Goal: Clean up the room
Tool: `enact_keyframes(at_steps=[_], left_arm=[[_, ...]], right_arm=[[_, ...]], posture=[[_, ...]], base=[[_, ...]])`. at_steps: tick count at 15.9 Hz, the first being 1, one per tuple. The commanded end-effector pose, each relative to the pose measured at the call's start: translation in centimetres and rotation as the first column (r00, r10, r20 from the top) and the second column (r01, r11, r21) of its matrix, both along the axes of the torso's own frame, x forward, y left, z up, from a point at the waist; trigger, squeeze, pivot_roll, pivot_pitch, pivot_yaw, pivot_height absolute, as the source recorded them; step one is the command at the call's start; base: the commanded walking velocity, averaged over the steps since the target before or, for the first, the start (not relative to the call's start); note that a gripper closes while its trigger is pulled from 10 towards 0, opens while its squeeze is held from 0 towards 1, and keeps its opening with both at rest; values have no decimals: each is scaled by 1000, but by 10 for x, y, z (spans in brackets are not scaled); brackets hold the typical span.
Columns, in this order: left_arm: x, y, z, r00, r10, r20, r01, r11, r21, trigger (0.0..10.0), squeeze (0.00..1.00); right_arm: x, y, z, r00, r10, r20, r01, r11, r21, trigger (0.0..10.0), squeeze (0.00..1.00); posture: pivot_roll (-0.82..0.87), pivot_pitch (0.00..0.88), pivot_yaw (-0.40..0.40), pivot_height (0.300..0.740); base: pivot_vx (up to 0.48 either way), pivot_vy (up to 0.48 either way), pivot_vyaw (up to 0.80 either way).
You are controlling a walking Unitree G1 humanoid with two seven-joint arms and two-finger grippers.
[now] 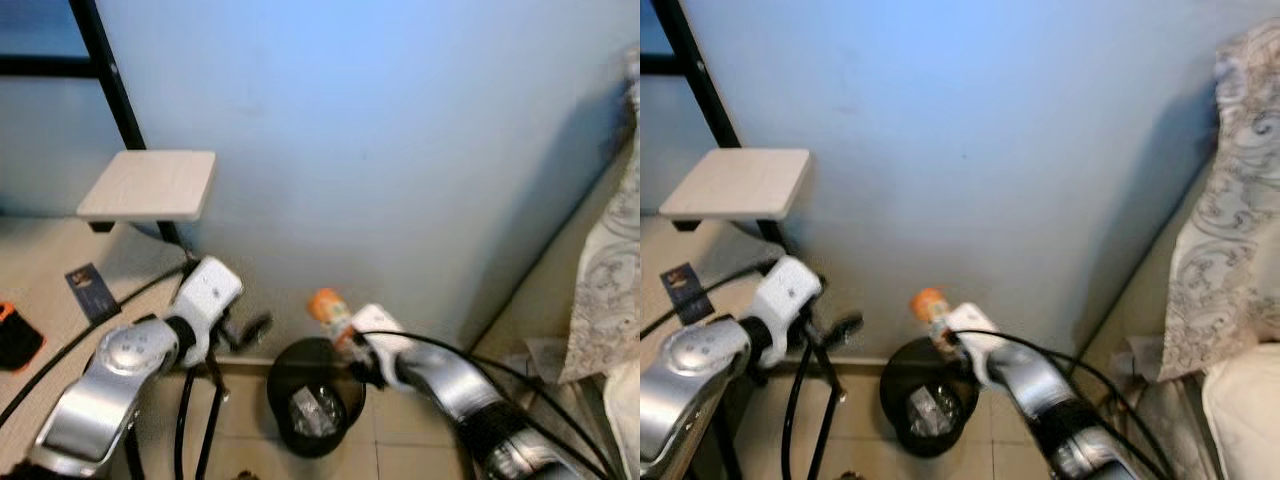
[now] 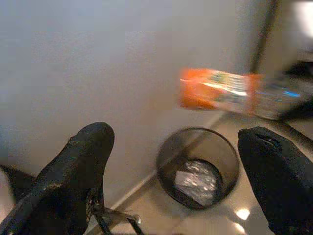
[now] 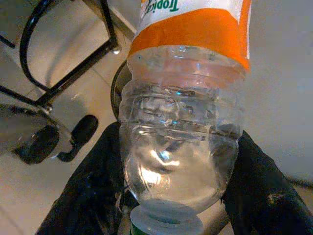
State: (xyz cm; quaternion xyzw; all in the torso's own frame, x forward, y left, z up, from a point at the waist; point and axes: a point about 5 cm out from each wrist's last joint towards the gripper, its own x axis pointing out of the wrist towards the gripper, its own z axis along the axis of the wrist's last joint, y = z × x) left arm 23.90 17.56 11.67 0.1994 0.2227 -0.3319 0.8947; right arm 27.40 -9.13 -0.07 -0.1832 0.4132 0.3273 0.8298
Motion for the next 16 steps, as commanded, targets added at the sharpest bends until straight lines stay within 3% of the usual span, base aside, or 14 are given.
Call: enact_keyframes(at_steps=[1,4,10,11,12,16], left_arm=[[-9,-4,-4,995,-73,-69,73,997,-4,10000,0],[-19,-7,-8,977,-161,-137,162,987,-3,10000,0],[-24,-2,-14,959,-196,-202,215,974,75,10000,0],[-23,-1,-14,962,-188,-200,207,975,81,10000,0],[-22,0,-14,962,-186,-201,207,974,89,10000,0],[-20,4,-13,968,-162,-189,185,976,112,10000,0]], right_arm=[[3,-2,-6,1000,-15,15,15,999,-30,10000,0],[7,4,-7,999,-37,35,39,998,-45,10000,0],[20,27,3,996,-54,66,53,998,17,10000,0],[21,29,3,996,-56,65,54,998,24,10000,251],[21,32,4,997,-59,53,57,997,46,10000,1000],[17,40,3,999,-34,6,33,995,97,10000,1000]], posture=[[-78,0,-31,740],[-76,0,-46,740],[-71,10,-53,740],[-71,10,-53,740],[-68,5,-57,740],[-59,0,-66,740]], base=[[0,0,0],[0,0,0],[0,0,0],[0,0,0],[0,0,0],[0,0,0]])
